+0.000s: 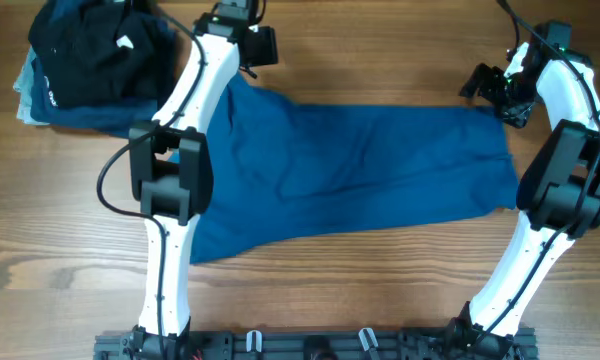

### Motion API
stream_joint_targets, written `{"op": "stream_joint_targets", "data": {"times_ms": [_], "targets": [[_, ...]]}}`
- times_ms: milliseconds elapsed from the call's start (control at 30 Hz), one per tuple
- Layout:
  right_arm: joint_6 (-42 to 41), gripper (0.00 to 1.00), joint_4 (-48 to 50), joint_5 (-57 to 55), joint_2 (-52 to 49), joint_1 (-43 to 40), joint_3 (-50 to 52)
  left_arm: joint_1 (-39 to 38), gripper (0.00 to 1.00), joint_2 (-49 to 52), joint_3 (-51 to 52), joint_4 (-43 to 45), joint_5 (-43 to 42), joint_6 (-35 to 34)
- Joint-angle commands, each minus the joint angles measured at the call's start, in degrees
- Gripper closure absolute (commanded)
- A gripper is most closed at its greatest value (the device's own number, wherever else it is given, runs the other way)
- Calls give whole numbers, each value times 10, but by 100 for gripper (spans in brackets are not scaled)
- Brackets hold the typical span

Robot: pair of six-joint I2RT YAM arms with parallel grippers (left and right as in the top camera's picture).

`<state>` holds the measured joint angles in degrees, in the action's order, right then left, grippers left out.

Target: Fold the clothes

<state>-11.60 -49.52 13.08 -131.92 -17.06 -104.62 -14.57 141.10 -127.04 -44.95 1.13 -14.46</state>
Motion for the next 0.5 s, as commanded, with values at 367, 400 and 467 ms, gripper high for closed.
{"op": "stream_joint_targets", "data": {"times_ms": [367, 400, 467], "targets": [[11, 2, -3, 12, -9, 4, -7, 43, 37, 23, -12, -20, 24, -55], [10, 2, -3, 12, -9, 4, -7, 43, 37, 23, -12, -21, 24, -54], [10, 2, -3, 12, -9, 4, -7, 43, 37, 26, -12, -22, 24, -54]]}}
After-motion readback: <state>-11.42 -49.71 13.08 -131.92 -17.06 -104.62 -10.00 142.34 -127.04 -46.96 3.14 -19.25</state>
